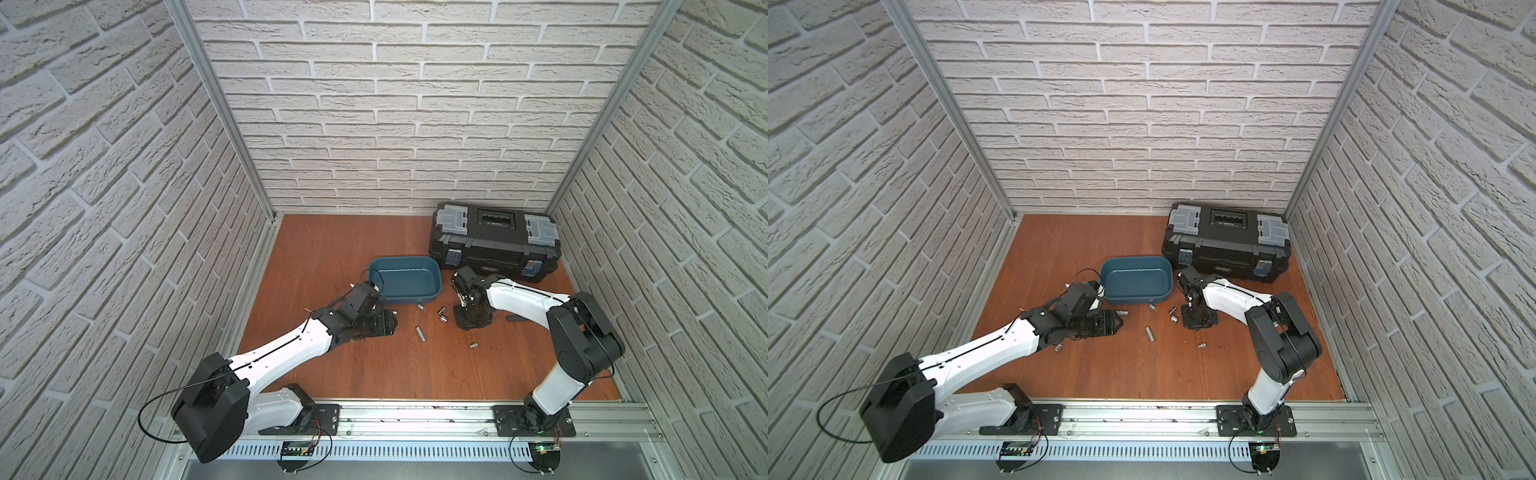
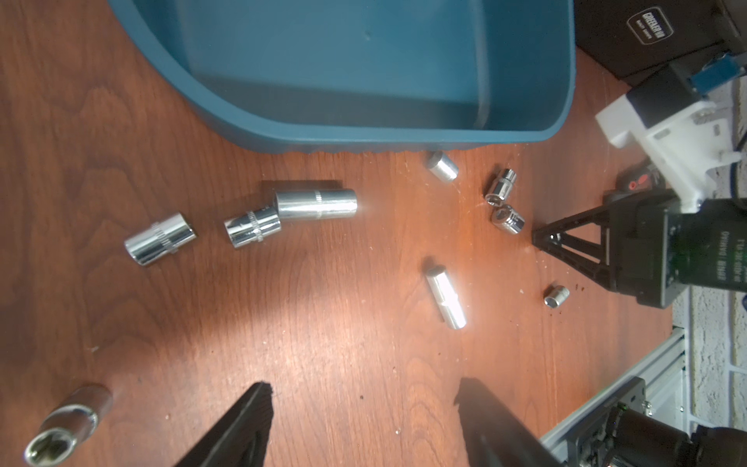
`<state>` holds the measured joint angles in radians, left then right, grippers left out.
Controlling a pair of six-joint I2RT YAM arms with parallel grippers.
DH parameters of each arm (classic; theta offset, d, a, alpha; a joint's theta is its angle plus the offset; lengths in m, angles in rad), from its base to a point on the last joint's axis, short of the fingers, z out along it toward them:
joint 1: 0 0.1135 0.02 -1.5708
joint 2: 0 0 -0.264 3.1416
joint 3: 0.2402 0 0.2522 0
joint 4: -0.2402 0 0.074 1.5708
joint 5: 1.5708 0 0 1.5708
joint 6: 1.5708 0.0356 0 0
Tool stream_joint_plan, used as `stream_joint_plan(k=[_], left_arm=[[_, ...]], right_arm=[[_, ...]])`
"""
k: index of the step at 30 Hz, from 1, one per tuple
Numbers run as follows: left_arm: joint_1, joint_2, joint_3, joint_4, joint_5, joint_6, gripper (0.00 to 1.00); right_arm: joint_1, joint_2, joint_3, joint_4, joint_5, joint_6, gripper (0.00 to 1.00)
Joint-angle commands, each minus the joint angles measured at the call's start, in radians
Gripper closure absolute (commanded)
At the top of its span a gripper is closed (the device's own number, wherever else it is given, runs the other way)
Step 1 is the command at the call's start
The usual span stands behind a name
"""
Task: Put the socket on the desktop into the storage box
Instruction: Pick up the socket head from the center of the board, then place the socket head in the storage box.
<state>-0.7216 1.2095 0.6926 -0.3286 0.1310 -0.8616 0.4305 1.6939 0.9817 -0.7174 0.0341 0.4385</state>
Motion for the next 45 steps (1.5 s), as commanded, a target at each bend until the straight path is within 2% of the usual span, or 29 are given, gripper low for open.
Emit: stream_joint_plan(k=[1, 12, 23, 35, 45], left_arm=[[-0.005, -0.019, -0.013, 0.019, -0.021, -0.011, 0.23], [-0.003, -0.078, -0.015, -0.012, -0.061, -0.023, 0.19], [0.098, -0.120, 0.005, -0.063, -0.038, -0.032, 0.18], [0.250, -0.174, 0.010, -0.071, 0.042, -0.017, 0.17], [0.292, -0.200, 0.020, -0.080, 0.068, -0.016, 0.16]], right_arm=[[0.016, -0.010, -0.027, 0.009, -0.014, 0.014, 0.76], [0.037, -0.095, 0.021, -0.052, -0.011, 0.022, 0.79], [0.081, -0.169, 0.190, -0.159, -0.006, 0.028, 0.79], [0.113, -0.013, 0.431, -0.197, -0.020, 0.005, 0.79], [0.126, 0.194, 0.659, -0.231, -0.016, -0.001, 0.79]])
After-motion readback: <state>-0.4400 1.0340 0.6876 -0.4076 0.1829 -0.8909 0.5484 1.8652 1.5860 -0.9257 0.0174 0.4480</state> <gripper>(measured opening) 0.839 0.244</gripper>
